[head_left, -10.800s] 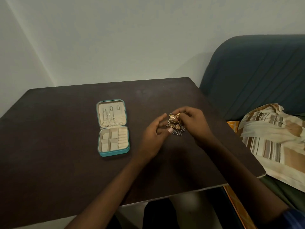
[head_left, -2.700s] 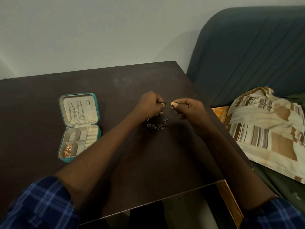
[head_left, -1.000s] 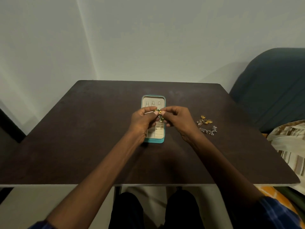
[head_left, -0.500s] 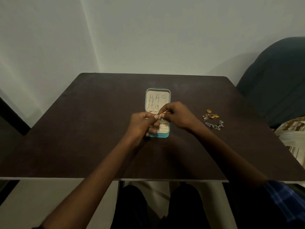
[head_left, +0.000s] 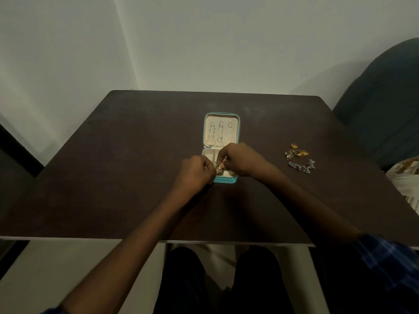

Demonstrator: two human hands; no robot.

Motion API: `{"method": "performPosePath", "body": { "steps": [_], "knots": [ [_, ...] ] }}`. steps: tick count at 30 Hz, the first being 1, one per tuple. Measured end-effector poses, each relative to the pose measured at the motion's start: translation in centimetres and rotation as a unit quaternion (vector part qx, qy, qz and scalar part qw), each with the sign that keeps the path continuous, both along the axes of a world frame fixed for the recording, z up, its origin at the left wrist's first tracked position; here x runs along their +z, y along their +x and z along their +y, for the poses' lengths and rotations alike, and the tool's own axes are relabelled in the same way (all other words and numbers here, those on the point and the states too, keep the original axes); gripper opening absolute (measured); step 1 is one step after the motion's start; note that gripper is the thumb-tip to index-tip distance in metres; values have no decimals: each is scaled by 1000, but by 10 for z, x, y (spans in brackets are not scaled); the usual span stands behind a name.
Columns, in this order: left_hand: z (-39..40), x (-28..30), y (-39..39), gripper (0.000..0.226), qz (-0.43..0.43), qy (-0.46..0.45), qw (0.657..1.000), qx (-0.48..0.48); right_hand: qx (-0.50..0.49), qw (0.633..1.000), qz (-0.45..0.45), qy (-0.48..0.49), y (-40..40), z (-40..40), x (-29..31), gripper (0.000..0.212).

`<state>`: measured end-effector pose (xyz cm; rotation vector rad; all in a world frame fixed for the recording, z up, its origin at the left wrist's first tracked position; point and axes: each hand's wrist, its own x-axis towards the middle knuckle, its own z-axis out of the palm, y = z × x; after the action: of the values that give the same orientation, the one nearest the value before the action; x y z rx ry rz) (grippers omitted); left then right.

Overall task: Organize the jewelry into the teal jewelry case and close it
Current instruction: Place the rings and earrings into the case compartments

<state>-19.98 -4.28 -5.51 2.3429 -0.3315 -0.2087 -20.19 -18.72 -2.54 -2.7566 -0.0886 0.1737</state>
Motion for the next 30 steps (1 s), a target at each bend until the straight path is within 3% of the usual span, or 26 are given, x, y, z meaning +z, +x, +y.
{"method": "performPosePath", "body": {
  "steps": [9,13,16,19,23,30],
  "knots": [
    [-3,0,2,4,-72,54,996,-3,-5,998,-23,-53,5,3,-7,13],
    [-7,0,0,10,-88,87,992,-16,-7,999,-23,-25,5,1,-10,12],
    [-4,-2,5,12,-68,88,994,-11,-23,998,-31,51,5,-3,-9,14],
    [-2,-4,8,15,-57,64,996,-13,-47,990,-34,127,4,-9,-3,20],
    [0,-1,8,18,-55,-49,997,21,-82,967,-12,239,-3,-13,0,17],
    [0,-2,10,20,-38,-68,997,17,-68,976,-17,207,-5,-5,-13,7]
  ]
}}
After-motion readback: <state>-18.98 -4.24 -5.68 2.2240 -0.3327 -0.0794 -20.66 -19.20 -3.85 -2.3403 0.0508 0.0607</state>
